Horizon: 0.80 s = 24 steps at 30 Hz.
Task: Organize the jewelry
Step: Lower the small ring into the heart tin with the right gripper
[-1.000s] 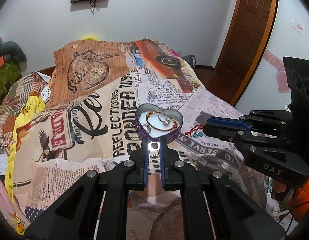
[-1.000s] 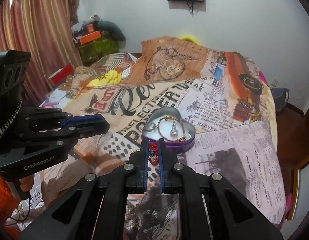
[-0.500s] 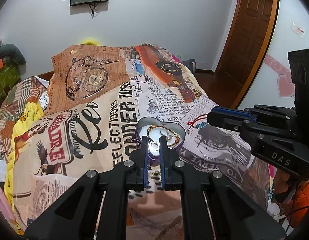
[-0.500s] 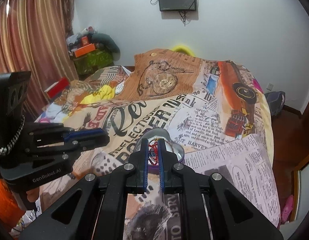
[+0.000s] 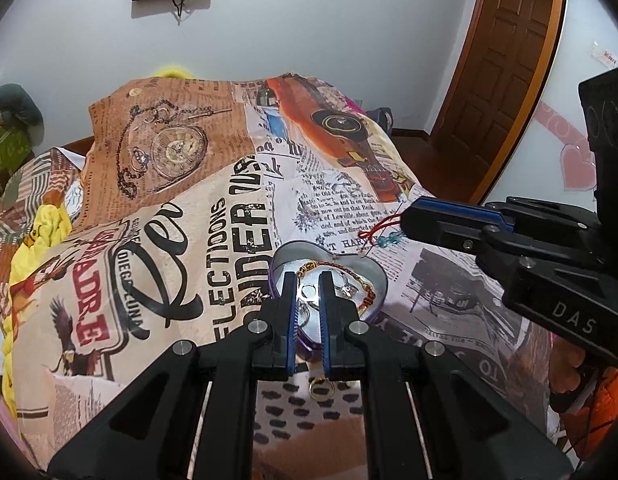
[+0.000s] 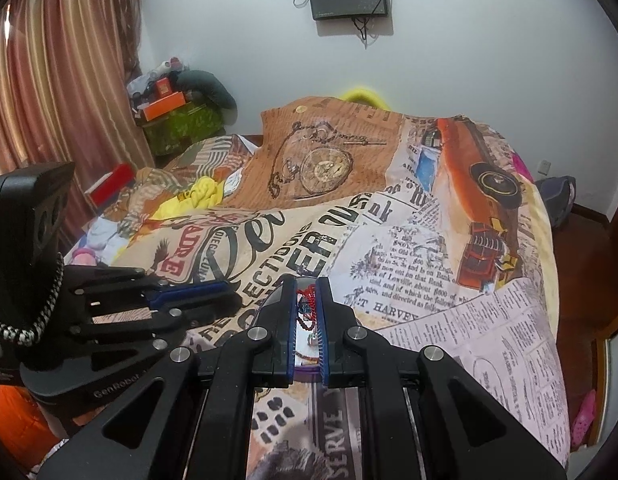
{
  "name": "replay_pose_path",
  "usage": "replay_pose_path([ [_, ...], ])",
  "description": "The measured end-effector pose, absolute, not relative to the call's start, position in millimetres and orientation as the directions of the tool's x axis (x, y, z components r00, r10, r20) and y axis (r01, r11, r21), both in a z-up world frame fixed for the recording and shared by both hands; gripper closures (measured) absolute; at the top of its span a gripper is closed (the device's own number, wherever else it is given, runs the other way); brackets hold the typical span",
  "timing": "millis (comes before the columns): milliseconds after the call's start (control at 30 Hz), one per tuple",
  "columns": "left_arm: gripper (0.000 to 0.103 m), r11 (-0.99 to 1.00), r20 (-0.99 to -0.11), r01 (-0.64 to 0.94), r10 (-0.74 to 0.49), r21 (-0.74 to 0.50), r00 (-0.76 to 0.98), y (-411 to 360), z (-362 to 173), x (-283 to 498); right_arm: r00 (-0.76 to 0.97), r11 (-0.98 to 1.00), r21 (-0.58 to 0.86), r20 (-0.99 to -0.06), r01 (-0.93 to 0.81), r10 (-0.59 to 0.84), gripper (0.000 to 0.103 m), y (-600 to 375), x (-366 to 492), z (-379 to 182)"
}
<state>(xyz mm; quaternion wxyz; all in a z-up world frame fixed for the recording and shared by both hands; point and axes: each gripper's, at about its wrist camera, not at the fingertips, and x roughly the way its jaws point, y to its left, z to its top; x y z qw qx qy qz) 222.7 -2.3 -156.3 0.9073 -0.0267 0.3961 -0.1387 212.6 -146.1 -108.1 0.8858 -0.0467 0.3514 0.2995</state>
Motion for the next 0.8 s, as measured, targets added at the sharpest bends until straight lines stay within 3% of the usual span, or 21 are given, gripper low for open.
replay_pose_path([
  [800, 0.095, 0.95, -0.77, 0.269, -0.291, -0.16, 0.568, -18.5, -192.3, 255.1, 0.412, 0.781, 0.233, -0.743, -0.58, 0.527, 0.095, -140.8, 249.9, -157.3],
])
